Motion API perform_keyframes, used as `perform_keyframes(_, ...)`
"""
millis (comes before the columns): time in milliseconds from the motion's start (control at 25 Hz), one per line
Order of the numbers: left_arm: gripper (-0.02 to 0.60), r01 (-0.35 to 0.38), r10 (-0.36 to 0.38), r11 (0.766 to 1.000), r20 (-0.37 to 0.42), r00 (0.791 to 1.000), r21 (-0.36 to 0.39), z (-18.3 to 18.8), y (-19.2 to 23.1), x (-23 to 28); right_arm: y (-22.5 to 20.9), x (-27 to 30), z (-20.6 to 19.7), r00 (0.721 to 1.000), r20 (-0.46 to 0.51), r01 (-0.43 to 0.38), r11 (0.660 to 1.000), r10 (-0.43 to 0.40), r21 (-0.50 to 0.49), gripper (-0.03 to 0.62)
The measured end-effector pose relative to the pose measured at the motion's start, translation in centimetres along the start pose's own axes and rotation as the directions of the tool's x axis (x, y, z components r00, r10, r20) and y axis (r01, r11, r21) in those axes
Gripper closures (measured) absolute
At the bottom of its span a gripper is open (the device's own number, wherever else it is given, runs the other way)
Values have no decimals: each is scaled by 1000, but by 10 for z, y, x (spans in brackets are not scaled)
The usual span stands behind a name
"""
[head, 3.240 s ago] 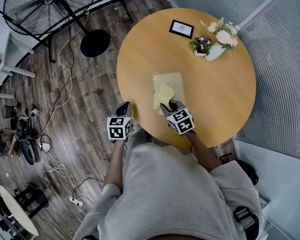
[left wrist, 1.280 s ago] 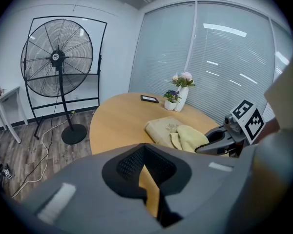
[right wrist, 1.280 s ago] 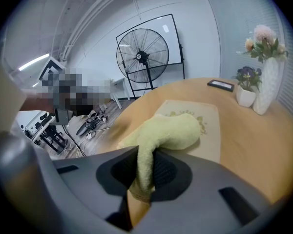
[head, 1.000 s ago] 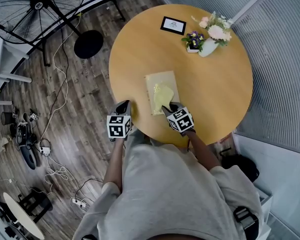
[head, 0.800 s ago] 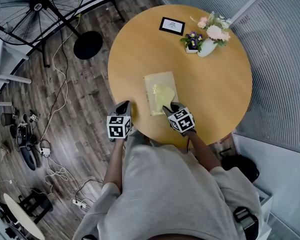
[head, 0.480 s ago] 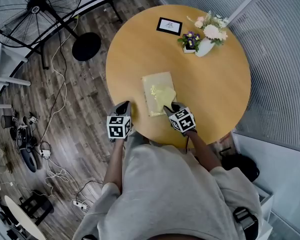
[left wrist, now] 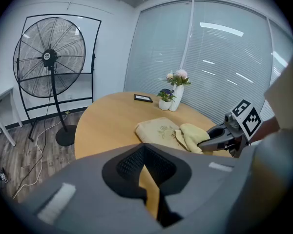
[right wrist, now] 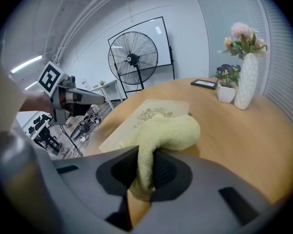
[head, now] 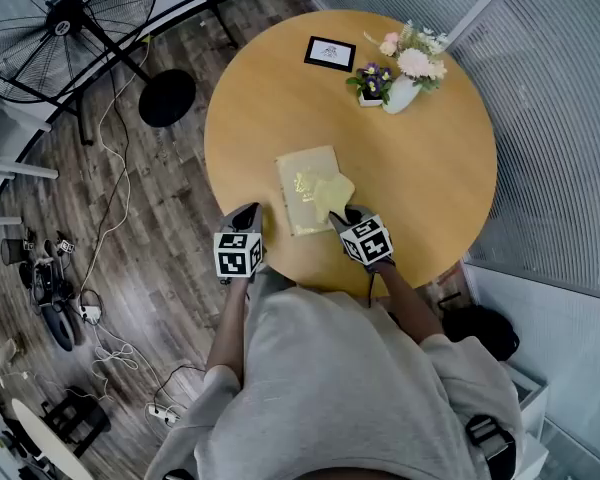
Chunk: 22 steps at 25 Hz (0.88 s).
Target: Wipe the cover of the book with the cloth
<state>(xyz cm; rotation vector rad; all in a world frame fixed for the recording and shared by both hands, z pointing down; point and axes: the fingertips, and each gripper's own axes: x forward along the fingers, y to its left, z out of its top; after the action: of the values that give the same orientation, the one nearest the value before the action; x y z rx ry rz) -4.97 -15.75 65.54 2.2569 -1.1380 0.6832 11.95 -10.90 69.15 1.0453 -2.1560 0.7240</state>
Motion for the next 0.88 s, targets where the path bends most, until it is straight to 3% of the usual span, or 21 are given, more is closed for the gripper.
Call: perform_keyframes(880,575,64,-63,997,-4,998,40,12,-11,12,-29,-21,-12,995,-2,96,994,-96,48,534)
